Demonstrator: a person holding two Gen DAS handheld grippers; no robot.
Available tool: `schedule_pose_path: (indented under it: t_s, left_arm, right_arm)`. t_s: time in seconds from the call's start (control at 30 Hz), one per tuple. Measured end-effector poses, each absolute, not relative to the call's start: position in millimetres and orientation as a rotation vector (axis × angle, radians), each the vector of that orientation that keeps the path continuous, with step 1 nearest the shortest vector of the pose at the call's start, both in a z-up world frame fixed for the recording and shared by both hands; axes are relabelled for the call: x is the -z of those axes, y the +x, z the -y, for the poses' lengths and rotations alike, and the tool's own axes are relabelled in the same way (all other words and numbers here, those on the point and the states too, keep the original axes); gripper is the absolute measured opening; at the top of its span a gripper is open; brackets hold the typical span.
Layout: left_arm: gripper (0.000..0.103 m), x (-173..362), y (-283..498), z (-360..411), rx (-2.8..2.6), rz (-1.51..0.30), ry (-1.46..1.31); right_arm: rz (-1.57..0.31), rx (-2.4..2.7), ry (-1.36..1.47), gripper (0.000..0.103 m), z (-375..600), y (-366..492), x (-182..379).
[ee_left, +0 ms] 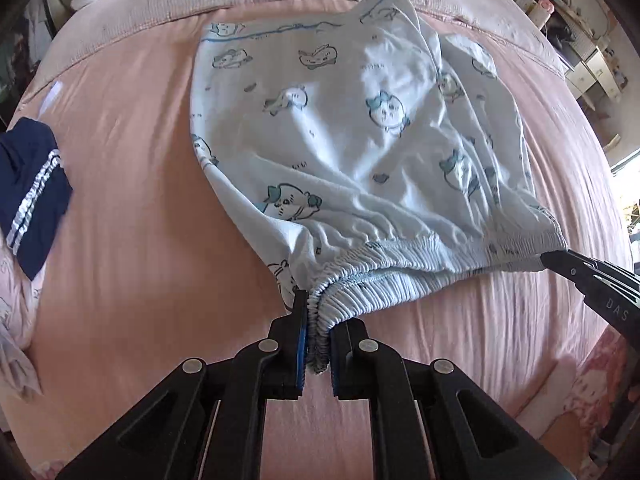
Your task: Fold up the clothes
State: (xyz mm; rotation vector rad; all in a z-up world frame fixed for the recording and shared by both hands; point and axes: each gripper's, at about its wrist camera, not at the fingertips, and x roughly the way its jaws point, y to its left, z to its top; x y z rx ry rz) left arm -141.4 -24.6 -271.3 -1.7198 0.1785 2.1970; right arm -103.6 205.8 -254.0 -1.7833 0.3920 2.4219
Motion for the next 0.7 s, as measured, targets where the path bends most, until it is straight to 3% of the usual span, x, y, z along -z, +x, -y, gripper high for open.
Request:
schedule_pose_path:
  t_s: [0.1, 0.17, 0.2, 0.23, 0.33, 0.47, 0.53, 0.63, 0.7]
  left_arm:
    - [0.009, 266.5, -142.7, 27.6, -2.202, -0.149, -1.714]
    - [0.012, 265.2, -143.2, 28.5, -2.186, -0.153, -1.733]
    - [0.014, 264.7, -141.1, 28.6, -2.173, -0.166, -1.743]
    - [0.02, 263.9, -137.6, 29.2, -2.168, -0.177, -1.751]
    - [0.048, 261.3, -124.6, 33.7, -2.156, -0.197, -1.782]
    - [0.048, 236.7, -120.7, 45.4, -2.207, -0.084, -1.694]
    - [0.048, 233.0, -127.8, 37.9, -2.261, -0.185, -1.641]
    - [0.048, 254.1, -142.5, 19.2, -2.167, -0.283, -1.671]
    - [0.048, 267.8, -149.4, 8.2, -2.102, -0.317, -1.678]
  right_arm:
    - [-0.422, -2.374, -1.816, 0.009, -205.2, -100.9, 258.2]
    - [-0.387, -2.358, -1.836, 0.018, -202.2, -101.2, 257.7]
    - [-0.383, -2.362, -1.844, 0.029, -200.7, -99.8, 256.6]
    - [-0.391, -2.374, -1.838, 0.032, -199.7, -96.1, 253.4]
    - [-0.344, -2.418, -1.791, 0.064, -194.5, -80.4, 241.3]
    - [-0.309, -2.503, -1.641, 0.065, -195.2, -68.7, 215.8]
    - [-0.266, -2.577, -1.562, 0.065, -192.2, -74.3, 203.6]
    - [-0.044, -2.55, -1.682, 0.067, -177.2, -108.9, 222.9]
    - [-0.142, -2.506, -1.794, 0.067, -182.9, -119.8, 242.6]
